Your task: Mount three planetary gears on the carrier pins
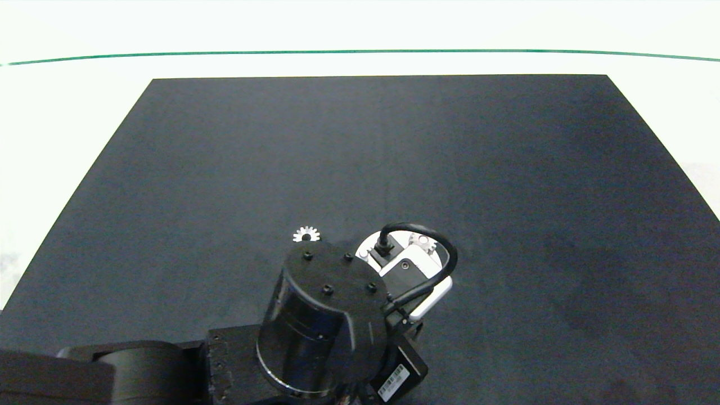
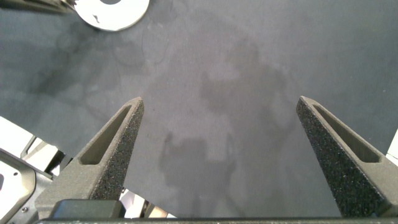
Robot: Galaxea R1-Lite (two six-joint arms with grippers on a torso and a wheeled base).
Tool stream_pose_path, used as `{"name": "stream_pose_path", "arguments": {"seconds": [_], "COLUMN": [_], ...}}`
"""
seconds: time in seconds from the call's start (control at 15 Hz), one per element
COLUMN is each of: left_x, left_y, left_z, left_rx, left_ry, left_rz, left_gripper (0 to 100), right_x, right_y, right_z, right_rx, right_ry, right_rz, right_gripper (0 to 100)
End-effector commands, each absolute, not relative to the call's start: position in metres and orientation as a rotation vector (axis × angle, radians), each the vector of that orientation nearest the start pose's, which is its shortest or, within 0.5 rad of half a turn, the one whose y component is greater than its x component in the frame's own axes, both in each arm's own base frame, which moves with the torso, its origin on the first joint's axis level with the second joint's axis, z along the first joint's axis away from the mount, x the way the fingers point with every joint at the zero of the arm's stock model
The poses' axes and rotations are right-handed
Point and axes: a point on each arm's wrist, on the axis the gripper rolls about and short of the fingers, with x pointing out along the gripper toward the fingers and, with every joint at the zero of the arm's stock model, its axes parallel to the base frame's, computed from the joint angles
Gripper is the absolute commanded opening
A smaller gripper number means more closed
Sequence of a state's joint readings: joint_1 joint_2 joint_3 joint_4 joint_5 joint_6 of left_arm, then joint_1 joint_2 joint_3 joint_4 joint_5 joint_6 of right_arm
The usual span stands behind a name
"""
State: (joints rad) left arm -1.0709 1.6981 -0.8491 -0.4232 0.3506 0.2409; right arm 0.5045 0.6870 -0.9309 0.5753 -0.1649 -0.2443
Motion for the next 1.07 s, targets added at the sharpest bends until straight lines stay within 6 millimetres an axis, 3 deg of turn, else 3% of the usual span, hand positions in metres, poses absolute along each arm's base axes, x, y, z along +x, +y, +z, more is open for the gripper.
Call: {"name": "stream_pose_path", "arguments": {"seconds": [0.07,0.33,1.07], "left_x": [0.158,0.165,0.174], "left_y": [-0.282,-0.293,-0.285], "left_z": [0.165,0.174,0.168], "left_rx": [0.53,0.523,0.563], "left_ry": [0.255,0.243,0.27], "left_rz": [-0.761,-0.759,-0.726], "left_gripper": [0,0,0], "right_x": [0.013,0.013,0.012], "right_y": [0.003,0.003,0.003], "right_z": [0.273,0.273,0.272], "right_rx": [-0.349,-0.352,-0.355], "right_ry": [0.261,0.262,0.261], "right_rz": [0.374,0.375,0.383], "right_gripper": [100,100,100]}}
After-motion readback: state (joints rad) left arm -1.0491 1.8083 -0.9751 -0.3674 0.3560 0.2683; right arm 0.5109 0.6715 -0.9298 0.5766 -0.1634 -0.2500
